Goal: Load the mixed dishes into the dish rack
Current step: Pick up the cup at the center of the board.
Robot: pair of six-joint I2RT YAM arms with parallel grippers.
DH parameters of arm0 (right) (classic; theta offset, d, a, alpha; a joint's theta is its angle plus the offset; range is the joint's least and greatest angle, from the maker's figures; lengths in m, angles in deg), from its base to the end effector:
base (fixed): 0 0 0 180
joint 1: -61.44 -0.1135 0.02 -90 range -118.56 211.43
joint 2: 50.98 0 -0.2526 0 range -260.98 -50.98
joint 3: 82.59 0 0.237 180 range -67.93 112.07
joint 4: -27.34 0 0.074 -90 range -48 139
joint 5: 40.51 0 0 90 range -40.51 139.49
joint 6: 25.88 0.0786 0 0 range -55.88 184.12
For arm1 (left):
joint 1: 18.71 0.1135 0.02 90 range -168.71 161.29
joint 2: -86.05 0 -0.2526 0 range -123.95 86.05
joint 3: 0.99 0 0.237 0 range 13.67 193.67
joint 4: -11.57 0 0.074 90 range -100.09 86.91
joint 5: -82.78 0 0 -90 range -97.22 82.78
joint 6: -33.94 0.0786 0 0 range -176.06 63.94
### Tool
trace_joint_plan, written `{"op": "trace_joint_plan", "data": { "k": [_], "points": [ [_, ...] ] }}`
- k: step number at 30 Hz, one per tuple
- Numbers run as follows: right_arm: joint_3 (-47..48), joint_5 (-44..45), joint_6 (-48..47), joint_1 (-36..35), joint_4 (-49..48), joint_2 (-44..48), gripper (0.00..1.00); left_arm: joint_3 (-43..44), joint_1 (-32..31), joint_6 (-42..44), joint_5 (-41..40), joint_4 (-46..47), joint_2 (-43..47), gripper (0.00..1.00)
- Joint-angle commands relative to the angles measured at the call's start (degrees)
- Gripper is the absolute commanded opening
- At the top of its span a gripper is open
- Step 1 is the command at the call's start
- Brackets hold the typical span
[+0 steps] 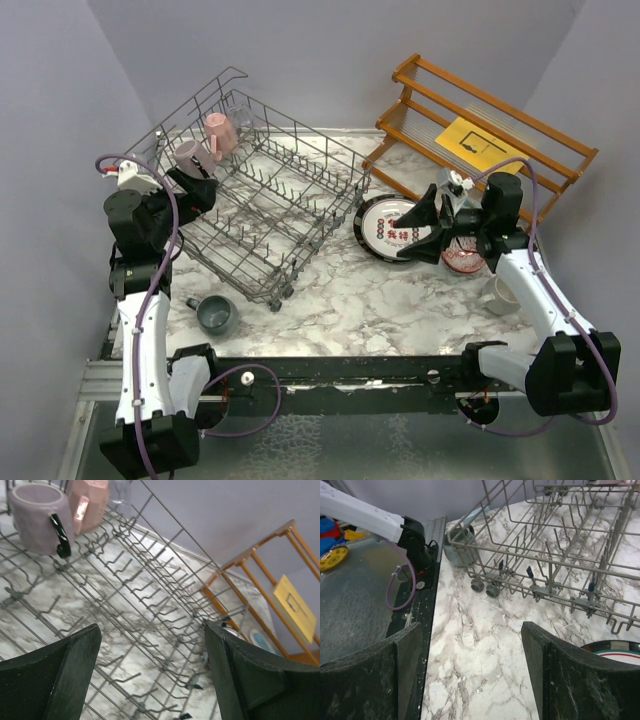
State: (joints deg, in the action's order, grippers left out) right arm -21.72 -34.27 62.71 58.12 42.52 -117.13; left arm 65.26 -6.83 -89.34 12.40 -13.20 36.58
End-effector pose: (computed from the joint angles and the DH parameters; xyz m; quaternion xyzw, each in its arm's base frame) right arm 0.2263 0.0914 0.2939 -0.4056 0.5954 0.5554 0.4154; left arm 0.2299 0.0214 0.3533 -0.1823 0.7295 -0.2464 0.6114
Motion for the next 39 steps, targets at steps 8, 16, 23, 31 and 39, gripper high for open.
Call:
{"op": "trace_joint_plan", "data": {
  "k": [8,16,23,31,39],
  "points": [
    [16.93,-4.85,-50.43,-10.06,38.67,-4.48,0.83,4.02,-1.33,-7.81,9.19,-7.33,2.91,0.88],
    [46.98,8.4,-91.42,-27.01,77.92,-22.95,0.88,11.5,-2.55,-5.98,6.83,-10.91,2.92,0.88],
    [65.91,25.65,-91.62,-46.35,78.11,-33.96,0.88,17.77,-2.57,-5.62,2.49,-11.98,2.01,0.88],
    [70.76,36.73,-84.64,-63.79,69.46,-45.17,0.82,19.98,-4.36,3.02,-6.41,-17.73,3.88,0.88],
    [74.54,46.11,-69.26,-70.52,55.18,-54.58,0.77,20.92,-7.07,9.32,-12.81,-21.71,6.18,0.88]
  ]
}}
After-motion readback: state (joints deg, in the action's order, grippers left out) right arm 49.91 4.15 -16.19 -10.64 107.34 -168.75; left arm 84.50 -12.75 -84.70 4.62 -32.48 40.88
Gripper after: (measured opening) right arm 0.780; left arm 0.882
